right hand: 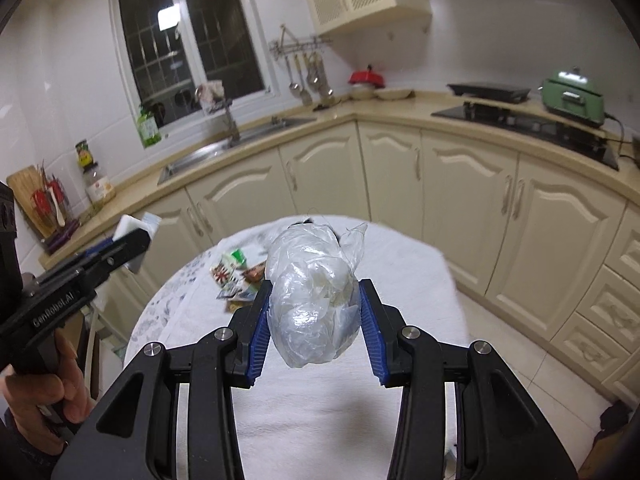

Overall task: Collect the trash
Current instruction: 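Carry both items to the blue bin and open both tools to drop them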

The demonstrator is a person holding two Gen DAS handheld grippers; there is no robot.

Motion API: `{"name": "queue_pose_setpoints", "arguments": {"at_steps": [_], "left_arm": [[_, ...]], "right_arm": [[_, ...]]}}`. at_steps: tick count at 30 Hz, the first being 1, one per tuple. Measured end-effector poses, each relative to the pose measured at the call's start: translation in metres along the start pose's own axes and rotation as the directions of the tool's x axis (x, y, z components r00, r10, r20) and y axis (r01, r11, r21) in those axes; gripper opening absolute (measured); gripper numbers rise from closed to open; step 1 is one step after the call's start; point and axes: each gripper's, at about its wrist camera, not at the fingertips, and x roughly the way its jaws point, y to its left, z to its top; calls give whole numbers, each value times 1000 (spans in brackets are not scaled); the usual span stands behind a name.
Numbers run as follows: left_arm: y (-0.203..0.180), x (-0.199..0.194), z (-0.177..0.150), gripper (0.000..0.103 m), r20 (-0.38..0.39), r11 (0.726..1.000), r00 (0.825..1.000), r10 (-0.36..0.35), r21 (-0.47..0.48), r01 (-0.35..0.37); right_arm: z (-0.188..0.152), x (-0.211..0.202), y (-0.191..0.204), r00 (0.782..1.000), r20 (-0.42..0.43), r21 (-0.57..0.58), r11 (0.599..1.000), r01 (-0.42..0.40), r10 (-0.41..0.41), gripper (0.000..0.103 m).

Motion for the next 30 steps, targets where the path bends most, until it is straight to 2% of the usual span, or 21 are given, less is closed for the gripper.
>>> {"name": "queue_pose_setpoints", "arguments": {"at_steps": [5,10,14,20,24,25,30], "left_arm": [[-36,7,5,23,12,995,996,-84,48,83],[-76,22,5,23,-8,977,982,-188,103,187],[-108,45,4,23,-47,952,962,-269,135,273],[-151,84,-4,23,-130,905,916,-380,155,397],[-171,128,-5,23,-205,883,892,-403,168,438],[-179,144,4,23,-223,880,886,-406,166,445],[-215,199,7,23,-336,859,849,-409,172,482]], "right_arm": [[2,-34,-31,997,60,43,998,51,-53,42],[-4,-67,-79,984,96,122,983,138,-150,42],[-14,-97,-126,962,105,200,953,228,-252,42],[-32,-128,-185,925,81,291,896,334,-371,42],[-47,-136,-221,905,44,341,858,384,-423,42],[-50,-137,-228,903,37,349,852,389,-428,42],[-72,-129,-266,897,-25,401,818,413,-441,42]]}}
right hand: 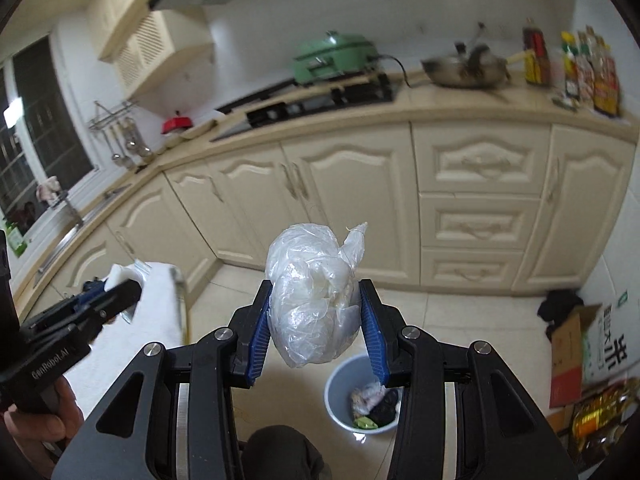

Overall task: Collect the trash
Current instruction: 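Carry both items to the blue bin and open both tools to drop them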

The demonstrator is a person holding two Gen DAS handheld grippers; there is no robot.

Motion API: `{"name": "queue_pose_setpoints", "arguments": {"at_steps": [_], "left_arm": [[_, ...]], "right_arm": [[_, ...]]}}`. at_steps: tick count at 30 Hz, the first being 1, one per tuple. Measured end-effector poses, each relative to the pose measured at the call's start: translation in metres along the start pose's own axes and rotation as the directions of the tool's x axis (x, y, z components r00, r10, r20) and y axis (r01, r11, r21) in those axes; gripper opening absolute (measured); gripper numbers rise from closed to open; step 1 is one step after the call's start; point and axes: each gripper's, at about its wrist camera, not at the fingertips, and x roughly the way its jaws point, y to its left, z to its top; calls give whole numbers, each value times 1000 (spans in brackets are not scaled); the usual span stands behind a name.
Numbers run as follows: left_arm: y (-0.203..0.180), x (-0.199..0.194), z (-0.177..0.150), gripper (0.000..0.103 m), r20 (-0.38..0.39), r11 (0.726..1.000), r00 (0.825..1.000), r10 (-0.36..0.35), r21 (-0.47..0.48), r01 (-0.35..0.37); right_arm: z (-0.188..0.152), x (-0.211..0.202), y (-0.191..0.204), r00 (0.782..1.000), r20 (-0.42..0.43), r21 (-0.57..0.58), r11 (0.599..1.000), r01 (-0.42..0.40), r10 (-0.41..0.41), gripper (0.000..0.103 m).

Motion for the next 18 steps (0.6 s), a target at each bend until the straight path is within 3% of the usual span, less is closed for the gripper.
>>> {"name": "queue_pose_setpoints", "arguments": {"at_steps": [5,13,18], "left_arm": [[-2,61,18,23,-102,1000,995,-22,2,22],[-9,185,49,23,-279,999,960,-30,-31,22],[-9,245,61,23,-330,999,943,-31,-46,17]], "right_arm": [[-15,41,-28,997,-78,58,998,11,-7,42],[-42,110,-56,979,-203,127,992,18,8,42],[-55,140,-67,964,-265,150,988,27,14,42]]}}
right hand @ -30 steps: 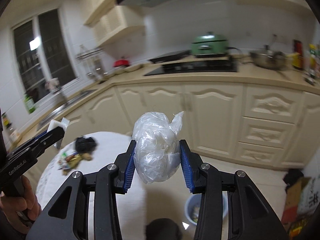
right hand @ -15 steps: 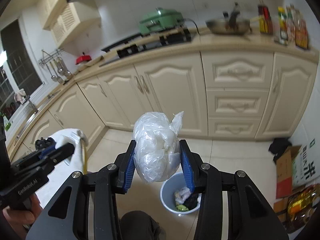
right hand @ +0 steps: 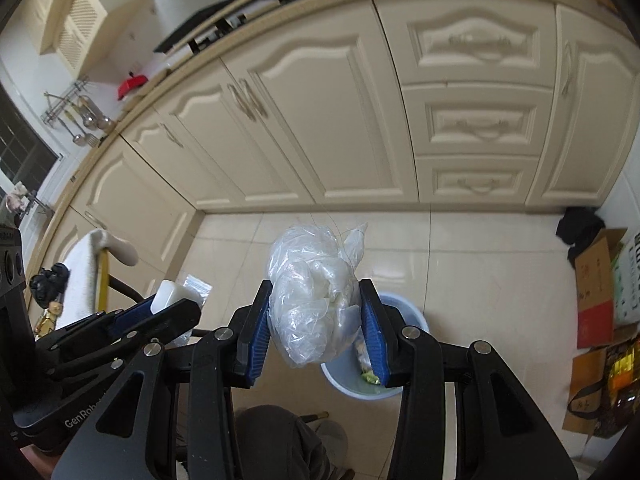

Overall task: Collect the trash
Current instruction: 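Carry both items to the blue bin and open both tools to drop them, then move both tools back over the table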

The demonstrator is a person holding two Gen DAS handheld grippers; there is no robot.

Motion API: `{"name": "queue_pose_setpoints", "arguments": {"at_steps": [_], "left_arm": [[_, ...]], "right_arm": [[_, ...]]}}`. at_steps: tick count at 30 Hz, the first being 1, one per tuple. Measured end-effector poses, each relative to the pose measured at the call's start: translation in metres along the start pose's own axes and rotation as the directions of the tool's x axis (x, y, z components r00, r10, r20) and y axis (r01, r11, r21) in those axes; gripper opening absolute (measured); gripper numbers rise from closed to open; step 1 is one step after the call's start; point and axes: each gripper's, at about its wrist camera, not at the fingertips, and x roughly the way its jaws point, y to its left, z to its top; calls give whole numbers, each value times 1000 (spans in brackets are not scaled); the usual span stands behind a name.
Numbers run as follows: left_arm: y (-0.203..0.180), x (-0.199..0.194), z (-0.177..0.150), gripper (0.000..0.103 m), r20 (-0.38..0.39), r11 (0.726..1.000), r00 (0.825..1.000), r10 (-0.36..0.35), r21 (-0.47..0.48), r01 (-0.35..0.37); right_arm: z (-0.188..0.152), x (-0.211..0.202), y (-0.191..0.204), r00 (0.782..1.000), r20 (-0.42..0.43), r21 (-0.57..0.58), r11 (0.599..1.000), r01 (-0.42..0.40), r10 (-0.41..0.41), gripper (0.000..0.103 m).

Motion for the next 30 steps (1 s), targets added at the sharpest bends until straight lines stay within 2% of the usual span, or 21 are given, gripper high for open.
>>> {"name": "queue_pose_setpoints", "arguments": {"at_steps": [8,9,10,11,12,13,16,17,18,23,30], "left_arm": [[5,52,15,25,-78,1000,997,-4,-5,3],[6,56,19,29,-79,1000,997,2,-6,-3],[6,63,22,41,-85,1000,996,8,-7,-9],[4,68,23,48,-86,1000,996,14,-11,-15],[6,70,27,62,-80,999,996,25,-22,-27],[6,71,28,74,-70,999,997,35,-29,-37],[8,71,27,94,-60,996,995,76,-31,-78],[7,68,25,95,-52,995,994,91,-31,-93],[6,64,23,96,-48,995,994,96,-27,-98],[1,36,9,100,-7,993,993,117,-33,-118],[2,-28,-16,101,101,992,988,117,-57,-112]], "right_arm": [[-1,35,-14,998,-61,23,1000,13,-12,44],[-1,38,-16,998,-64,28,999,16,-14,45],[-3,44,-19,997,-75,36,999,21,-18,47],[-3,47,-21,996,-82,40,999,25,-22,53],[-5,49,-24,996,-86,50,998,32,-27,58],[-6,51,-25,996,-88,57,998,31,-26,70],[-10,51,-30,996,-87,89,995,34,-26,90],[-11,49,-33,996,-80,105,993,49,-40,100],[-12,48,-34,996,-76,114,992,50,-42,103],[-14,35,-33,993,-65,127,986,106,-99,103],[-11,3,-13,994,-16,114,988,107,-106,103]]}}
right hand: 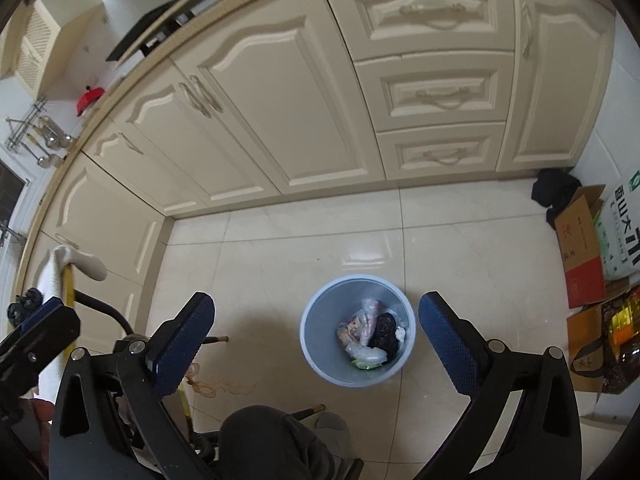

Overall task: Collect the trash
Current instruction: 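Move both tools back over the table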

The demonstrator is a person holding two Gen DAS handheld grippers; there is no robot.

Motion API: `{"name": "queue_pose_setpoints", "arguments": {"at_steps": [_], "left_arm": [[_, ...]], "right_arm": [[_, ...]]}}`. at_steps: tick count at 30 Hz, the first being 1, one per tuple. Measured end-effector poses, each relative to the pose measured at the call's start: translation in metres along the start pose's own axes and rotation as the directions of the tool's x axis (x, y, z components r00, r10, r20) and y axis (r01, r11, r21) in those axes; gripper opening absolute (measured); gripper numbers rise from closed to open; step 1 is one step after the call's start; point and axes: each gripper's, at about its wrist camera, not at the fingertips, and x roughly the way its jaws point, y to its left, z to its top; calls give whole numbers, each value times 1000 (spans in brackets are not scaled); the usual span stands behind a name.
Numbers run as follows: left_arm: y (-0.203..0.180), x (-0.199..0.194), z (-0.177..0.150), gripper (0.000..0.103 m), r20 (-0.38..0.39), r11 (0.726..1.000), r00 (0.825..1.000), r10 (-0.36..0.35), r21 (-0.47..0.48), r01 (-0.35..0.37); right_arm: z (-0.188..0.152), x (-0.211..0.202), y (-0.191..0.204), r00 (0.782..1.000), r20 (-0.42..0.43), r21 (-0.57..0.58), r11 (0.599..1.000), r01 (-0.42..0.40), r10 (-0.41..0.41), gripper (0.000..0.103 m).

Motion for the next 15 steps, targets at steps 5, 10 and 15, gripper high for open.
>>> {"name": "queue_pose_setpoints", "arguments": {"at_steps": [5,10,15], "left_arm": [[19,-58,-18,102,94,1000,996,-1,-17,2],[50,-127,-48,102,181,999,983,10,-52,0],[81,-190,-85,102,257,995,965,45,-94,-21]], "right_arm": [[0,-36,30,998,54,-54,998,-17,20,103],[-4,-74,68,992,113,-117,992,-42,55,103],[-12,-104,110,983,153,-186,980,-74,104,103]]}}
